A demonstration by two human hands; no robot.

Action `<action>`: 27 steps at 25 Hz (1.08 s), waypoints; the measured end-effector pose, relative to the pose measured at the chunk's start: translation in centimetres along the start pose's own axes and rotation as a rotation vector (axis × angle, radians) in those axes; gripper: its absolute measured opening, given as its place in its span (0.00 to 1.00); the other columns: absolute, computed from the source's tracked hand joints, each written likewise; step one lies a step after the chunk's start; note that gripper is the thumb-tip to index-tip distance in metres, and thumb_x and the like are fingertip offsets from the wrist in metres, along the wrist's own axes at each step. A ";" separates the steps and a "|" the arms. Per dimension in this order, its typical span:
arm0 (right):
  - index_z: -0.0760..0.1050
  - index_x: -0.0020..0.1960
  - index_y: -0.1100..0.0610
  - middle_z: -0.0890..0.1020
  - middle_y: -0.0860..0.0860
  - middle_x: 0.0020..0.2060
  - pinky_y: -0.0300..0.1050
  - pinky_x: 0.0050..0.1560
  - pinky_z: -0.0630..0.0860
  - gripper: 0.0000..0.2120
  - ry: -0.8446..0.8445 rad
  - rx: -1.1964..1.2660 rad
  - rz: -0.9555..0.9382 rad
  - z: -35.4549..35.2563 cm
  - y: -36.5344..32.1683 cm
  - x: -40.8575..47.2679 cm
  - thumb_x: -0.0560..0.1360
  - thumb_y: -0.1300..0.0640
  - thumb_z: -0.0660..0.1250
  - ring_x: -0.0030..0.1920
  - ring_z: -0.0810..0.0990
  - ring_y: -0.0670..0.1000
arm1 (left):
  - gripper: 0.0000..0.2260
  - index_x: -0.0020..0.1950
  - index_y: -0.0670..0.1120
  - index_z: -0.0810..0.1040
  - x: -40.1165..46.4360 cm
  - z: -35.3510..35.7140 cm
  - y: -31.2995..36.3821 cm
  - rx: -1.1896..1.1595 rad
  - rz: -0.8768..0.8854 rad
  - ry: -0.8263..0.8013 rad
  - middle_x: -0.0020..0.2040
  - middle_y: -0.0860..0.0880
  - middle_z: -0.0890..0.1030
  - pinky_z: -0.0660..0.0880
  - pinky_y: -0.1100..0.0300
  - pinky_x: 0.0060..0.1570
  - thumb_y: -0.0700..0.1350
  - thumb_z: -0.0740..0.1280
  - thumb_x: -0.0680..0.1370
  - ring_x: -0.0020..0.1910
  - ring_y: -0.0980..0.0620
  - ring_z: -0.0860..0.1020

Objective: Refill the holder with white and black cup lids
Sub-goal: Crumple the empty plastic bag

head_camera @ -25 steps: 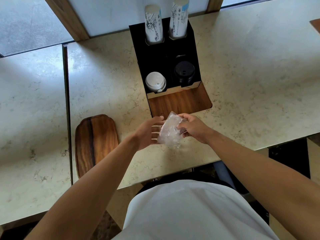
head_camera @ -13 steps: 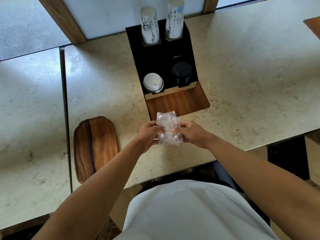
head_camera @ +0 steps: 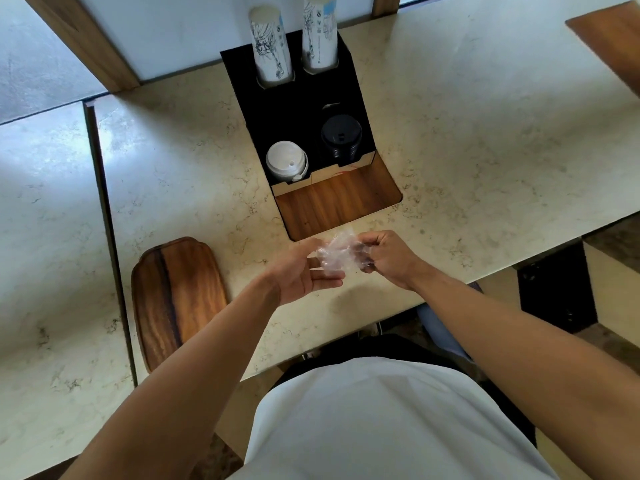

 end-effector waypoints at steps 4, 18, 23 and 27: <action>0.85 0.58 0.53 0.84 0.58 0.51 0.47 0.37 0.79 0.14 0.084 0.304 0.129 -0.9 1.1 -1.7 0.81 0.57 0.62 0.39 0.83 0.53 | 0.11 0.60 0.36 0.79 0.1 1.4 0.3 0.050 0.059 -0.023 0.62 0.33 0.77 0.83 0.50 0.42 0.34 0.70 0.77 0.44 0.38 0.83; 0.81 0.60 0.59 0.87 0.56 0.54 0.48 0.53 0.83 0.27 0.269 0.336 0.066 -4.9 6.2 -6.4 0.63 0.57 0.83 0.55 0.87 0.57 | 0.18 0.58 0.33 0.77 0.5 5.2 -2.0 0.405 0.219 0.161 0.56 0.36 0.80 0.84 0.51 0.43 0.31 0.77 0.71 0.47 0.42 0.86; 0.80 0.58 0.57 0.85 0.57 0.56 0.49 0.52 0.83 0.29 0.418 0.366 0.027 -10.2 7.8 -10.6 0.59 0.52 0.85 0.54 0.87 0.55 | 0.14 0.58 0.36 0.79 1.7 11.6 -4.2 0.444 0.179 0.097 0.55 0.38 0.82 0.84 0.50 0.46 0.35 0.75 0.74 0.51 0.40 0.84; 0.81 0.60 0.54 0.84 0.56 0.59 0.50 0.54 0.84 0.26 0.510 0.421 -0.009 -16.1 9.9 -16.7 0.64 0.52 0.83 0.57 0.86 0.55 | 0.12 0.58 0.37 0.80 3.5 19.1 -7.6 0.538 0.124 0.086 0.54 0.40 0.81 0.83 0.55 0.42 0.35 0.74 0.76 0.51 0.41 0.84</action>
Point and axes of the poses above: each hand's wrist, its own x-axis towards the middle knuckle, its own z-axis out of the palm, y = z × x, the point moved 5 cm from there along x, towards the middle knuckle
